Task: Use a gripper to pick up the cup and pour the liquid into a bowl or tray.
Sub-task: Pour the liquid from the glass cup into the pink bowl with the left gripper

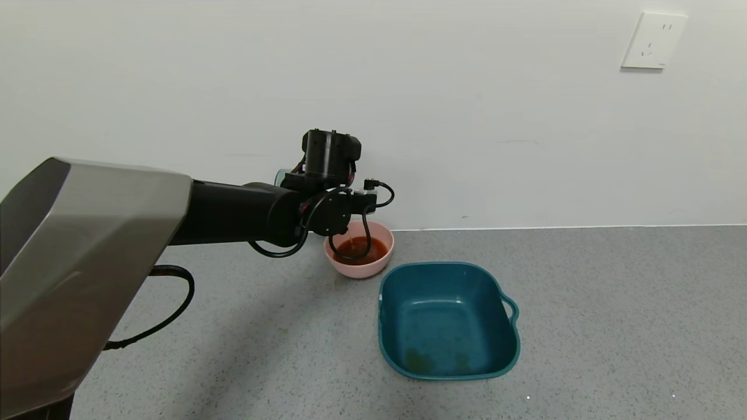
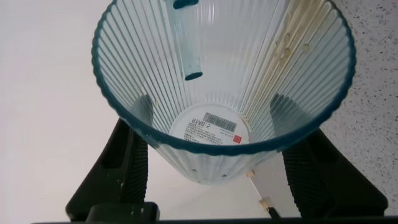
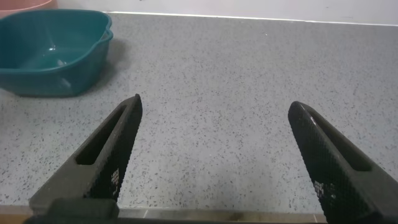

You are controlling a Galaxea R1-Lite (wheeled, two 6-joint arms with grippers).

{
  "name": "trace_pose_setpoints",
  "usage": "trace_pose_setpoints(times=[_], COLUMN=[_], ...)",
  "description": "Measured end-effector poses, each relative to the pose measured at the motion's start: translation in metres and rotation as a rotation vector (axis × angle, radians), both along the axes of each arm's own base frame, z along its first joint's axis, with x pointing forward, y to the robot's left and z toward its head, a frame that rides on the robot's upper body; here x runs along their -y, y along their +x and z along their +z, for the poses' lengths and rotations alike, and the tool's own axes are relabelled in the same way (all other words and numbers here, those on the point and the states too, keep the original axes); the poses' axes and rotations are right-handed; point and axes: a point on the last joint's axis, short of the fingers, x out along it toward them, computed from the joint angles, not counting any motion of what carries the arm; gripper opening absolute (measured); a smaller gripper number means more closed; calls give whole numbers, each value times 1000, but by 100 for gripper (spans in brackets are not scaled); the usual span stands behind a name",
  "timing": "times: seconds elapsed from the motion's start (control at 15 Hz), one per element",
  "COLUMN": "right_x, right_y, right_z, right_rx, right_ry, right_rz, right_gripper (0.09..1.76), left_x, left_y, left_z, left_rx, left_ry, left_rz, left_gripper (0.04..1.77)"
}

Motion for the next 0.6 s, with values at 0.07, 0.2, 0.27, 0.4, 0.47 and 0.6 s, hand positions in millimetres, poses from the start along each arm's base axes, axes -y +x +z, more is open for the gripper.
trace_pose_setpoints(times=[0.07, 0.2, 0.27, 0.4, 0.47, 0.6], right_x=[0, 0, 0, 0, 0, 0], right_y=[0, 0, 0, 0, 0, 0], right_z=[0, 0, 0, 0, 0, 0], right_rx=[0, 0, 0, 0, 0, 0], right_ry=[0, 0, 0, 0, 0, 0], right_rz=[0, 0, 0, 0, 0, 0], right_gripper=[171, 171, 171, 171, 171, 171], left_x=[1, 3, 4, 4, 4, 5], left_y=[-1, -2, -2, -3, -3, -2], left_z=[0, 0, 0, 0, 0, -1], left_rx=[0, -3, -4, -4, -2, -1], left_ry=[1, 6, 12, 16, 15, 15], left_rz=[-1, -6, -5, -1, -1, -1], left_gripper=[125, 125, 125, 125, 125, 125])
